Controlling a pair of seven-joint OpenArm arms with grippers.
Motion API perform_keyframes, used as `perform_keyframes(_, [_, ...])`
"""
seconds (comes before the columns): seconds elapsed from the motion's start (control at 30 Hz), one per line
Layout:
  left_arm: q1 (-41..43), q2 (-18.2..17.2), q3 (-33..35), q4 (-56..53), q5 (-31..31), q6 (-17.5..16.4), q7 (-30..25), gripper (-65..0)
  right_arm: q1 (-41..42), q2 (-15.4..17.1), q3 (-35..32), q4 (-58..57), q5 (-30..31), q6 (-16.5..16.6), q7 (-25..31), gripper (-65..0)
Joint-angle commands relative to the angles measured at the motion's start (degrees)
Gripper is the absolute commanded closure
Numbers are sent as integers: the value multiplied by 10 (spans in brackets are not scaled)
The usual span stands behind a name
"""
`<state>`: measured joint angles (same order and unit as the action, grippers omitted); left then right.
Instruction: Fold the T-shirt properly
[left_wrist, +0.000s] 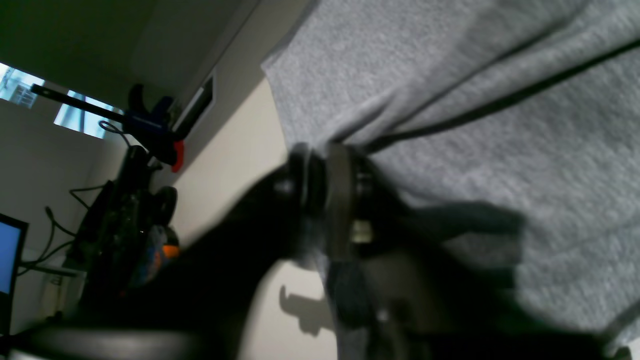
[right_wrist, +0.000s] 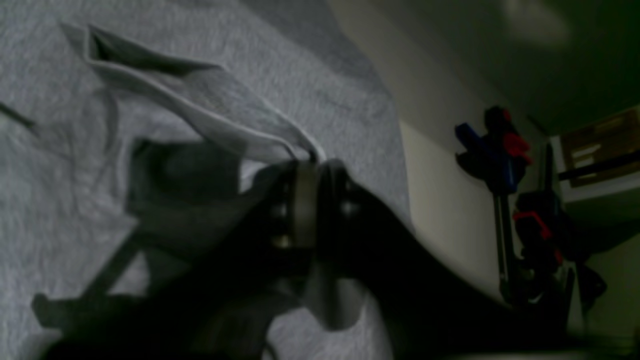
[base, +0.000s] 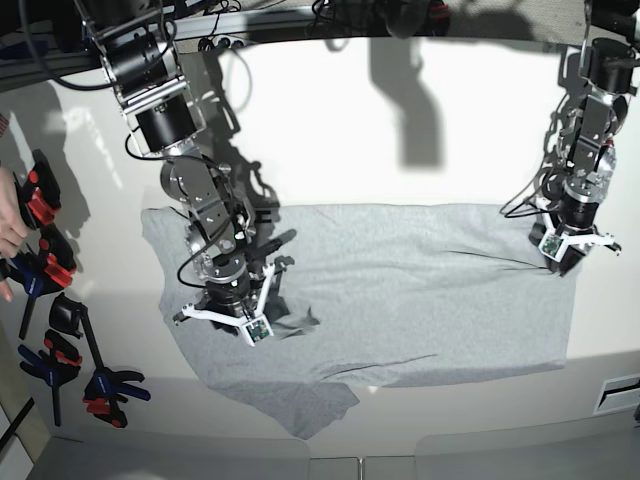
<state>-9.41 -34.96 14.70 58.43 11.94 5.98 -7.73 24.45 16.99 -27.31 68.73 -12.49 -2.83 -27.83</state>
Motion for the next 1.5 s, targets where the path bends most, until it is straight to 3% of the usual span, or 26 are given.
perform_keyframes(0.0, [-13,-9,-4,7,-1,11,-14,-184,19,3,3,10,-8,-11,24,-224])
perform_keyframes(0.07, [-13,-9,-4,7,-1,10,-14,-196,20,3,3,10,-8,-11,34,-289])
perform_keyframes(0.27, [-12,-9,-4,7,-4,10,-9,-196,22,-2,4,10,-7,-11,22,-291])
perform_keyframes(0.43, [-12,-9,-4,9,-125,11,45,-196,21,0,3,10,29,-10,-70,-291])
perform_keyframes(0.53, [-12,-8,-4,9,-202,11,72,-196,10,12,4,10,68,-10,-82,-291])
perform_keyframes(0.7, [-12,5,-4,9,-231,11,130,-196,-31,30,24,10,89,-9,-82,-291])
perform_keyframes(0.83, [0,22,-4,19,-247,15,133,-196,-82,28,84,10,123,21,-74,-291])
perform_keyframes(1.07, [48,47,-4,32,-239,16,167,-196,-167,25,210,10,157,98,-61,-291])
perform_keyframes(1.13, [73,46,-4,32,-222,33,167,-194,-193,25,235,14,157,113,-59,-291])
perform_keyframes(1.33, [183,46,-5,76,-143,113,167,-194,-291,26,271,70,155,119,-58,-291])
perform_keyframes(1.47, [257,46,-5,155,-107,128,167,-194,-345,26,282,129,155,118,-58,-291])
